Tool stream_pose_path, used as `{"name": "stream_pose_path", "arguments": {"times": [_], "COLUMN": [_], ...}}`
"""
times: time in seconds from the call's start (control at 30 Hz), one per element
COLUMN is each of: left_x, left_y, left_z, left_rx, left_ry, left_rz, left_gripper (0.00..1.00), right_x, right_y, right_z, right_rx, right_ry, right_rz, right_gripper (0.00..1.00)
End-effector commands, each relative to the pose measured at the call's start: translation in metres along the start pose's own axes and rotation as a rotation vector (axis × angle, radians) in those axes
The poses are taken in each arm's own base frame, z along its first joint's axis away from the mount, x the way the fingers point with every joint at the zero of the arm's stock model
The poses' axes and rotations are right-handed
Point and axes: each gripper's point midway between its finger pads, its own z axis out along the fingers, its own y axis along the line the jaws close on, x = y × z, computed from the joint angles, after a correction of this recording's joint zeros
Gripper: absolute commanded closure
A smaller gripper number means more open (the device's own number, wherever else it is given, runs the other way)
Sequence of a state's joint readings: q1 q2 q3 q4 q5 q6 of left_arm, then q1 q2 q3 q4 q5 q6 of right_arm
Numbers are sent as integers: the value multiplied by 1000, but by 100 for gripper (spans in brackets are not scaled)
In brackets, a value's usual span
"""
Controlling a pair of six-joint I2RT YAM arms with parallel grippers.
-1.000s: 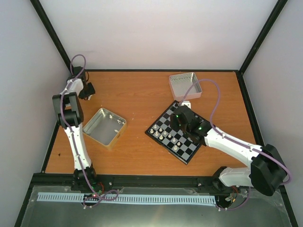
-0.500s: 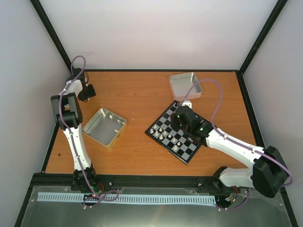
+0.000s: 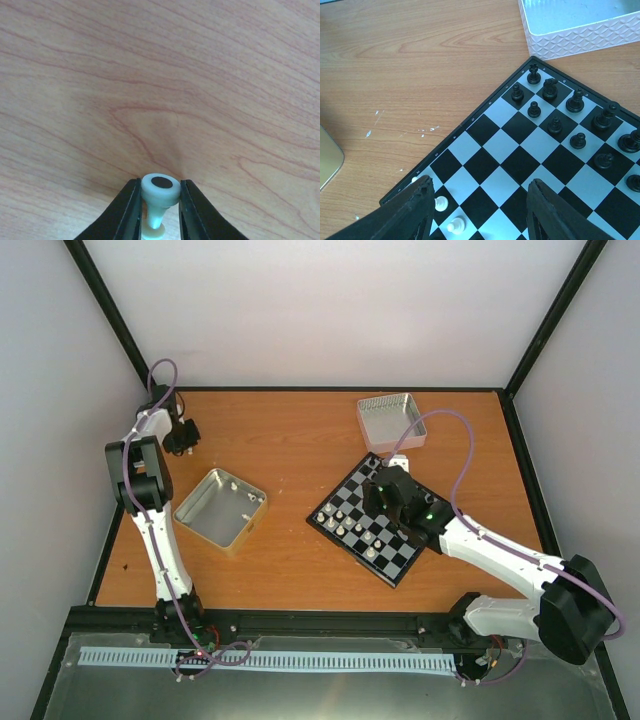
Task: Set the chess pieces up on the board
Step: Pick up the chess piece at the center of the board.
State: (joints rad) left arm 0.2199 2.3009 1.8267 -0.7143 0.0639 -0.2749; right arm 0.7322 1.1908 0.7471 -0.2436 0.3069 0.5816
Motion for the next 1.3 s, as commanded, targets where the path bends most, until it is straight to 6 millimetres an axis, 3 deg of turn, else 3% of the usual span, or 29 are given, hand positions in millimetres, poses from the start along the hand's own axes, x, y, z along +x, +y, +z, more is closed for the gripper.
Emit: {"name": "stream_pose_path", "arguments": {"times": [0.0, 0.33, 0.47, 0.6, 0.83, 0.97, 1.17, 1.27], "left_x": [25, 27, 28, 20, 21, 29, 64, 89], "left_y": [5, 7, 5, -2, -43, -69, -118, -148], "left_z": [10, 20, 22, 5, -59, -115, -196, -224], "left_rx": [-13, -19, -7, 28, 266, 433, 762, 894], "left_ry": [99, 110, 116, 73, 2, -53, -49, -5], "left_rz": [-4, 0, -6, -16, -98, -145, -250, -284], "left_gripper": [80, 72, 82, 88, 88, 87, 86, 85], "right_x": [-4, -4, -5, -6, -6, -8, -10, -12], "right_y": [-7, -8, -8, -8, -1, 7, 24, 33], "right_z": [-2, -4, -7, -12, -17, -23, -36, -44], "right_rx": [19, 20, 17, 2, -51, -110, -224, -281], "right_ry": [-28, -30, -36, -45, -51, -52, -46, -40], "right_rz": [25, 26, 30, 37, 38, 44, 72, 96], "right_gripper": [49, 49, 49, 49, 49, 49, 48, 48]}}
